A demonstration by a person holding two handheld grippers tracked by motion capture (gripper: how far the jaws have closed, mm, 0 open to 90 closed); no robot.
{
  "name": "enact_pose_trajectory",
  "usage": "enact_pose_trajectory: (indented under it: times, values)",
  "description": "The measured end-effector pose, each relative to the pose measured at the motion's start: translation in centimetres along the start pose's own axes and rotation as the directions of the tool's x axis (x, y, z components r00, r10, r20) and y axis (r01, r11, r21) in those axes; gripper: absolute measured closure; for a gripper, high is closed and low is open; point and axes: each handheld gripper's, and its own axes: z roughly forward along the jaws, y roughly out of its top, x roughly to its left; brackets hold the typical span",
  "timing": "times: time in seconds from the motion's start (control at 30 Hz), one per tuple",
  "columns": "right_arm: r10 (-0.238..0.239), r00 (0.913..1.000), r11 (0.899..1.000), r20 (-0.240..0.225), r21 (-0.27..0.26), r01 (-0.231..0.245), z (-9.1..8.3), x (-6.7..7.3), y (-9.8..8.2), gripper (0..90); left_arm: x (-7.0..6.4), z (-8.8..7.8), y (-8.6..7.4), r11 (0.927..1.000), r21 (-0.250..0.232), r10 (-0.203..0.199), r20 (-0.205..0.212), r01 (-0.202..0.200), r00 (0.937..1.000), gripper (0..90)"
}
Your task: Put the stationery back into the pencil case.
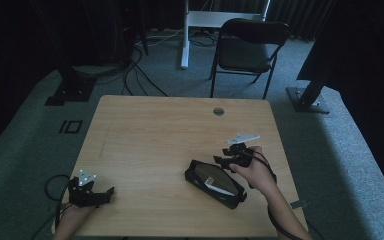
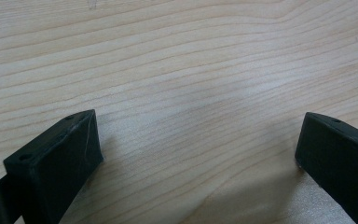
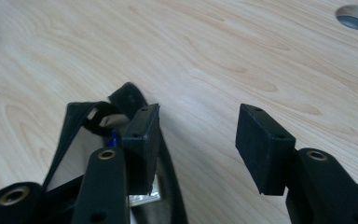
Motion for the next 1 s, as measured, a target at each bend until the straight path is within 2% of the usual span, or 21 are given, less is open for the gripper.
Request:
enact_pose_trajectory:
  times: [0.43,0.5,0.7,1.0]
  values:
    - [0.068,0.9954,0.998,0.067,-0.002,-0.068,0.7,-2.5,-1.6,43.6,0.0,0.0,0.0,1.0,0.0,0.0,0.0,0.0,1.0,0.2]
    - [0.088,0.9939,0.996,0.067,-0.004,-0.088,0.7,-2.8,-1.9,43.0,0.0,0.0,0.0,1.0,0.0,0.0,0.0,0.0,1.0,0.2]
    - [0.099,0.9919,0.995,0.079,-0.006,-0.099,1.0,-3.5,-2.9,40.8,0.0,0.0,0.0,1.0,0.0,0.0,0.0,0.0,1.0,0.2]
    - [0.138,0.9847,0.99,0.107,-0.009,-0.138,1.0,-4.6,-4.6,39.1,0.0,0.0,0.0,1.0,0.0,0.0,0.0,0.0,1.0,0.2]
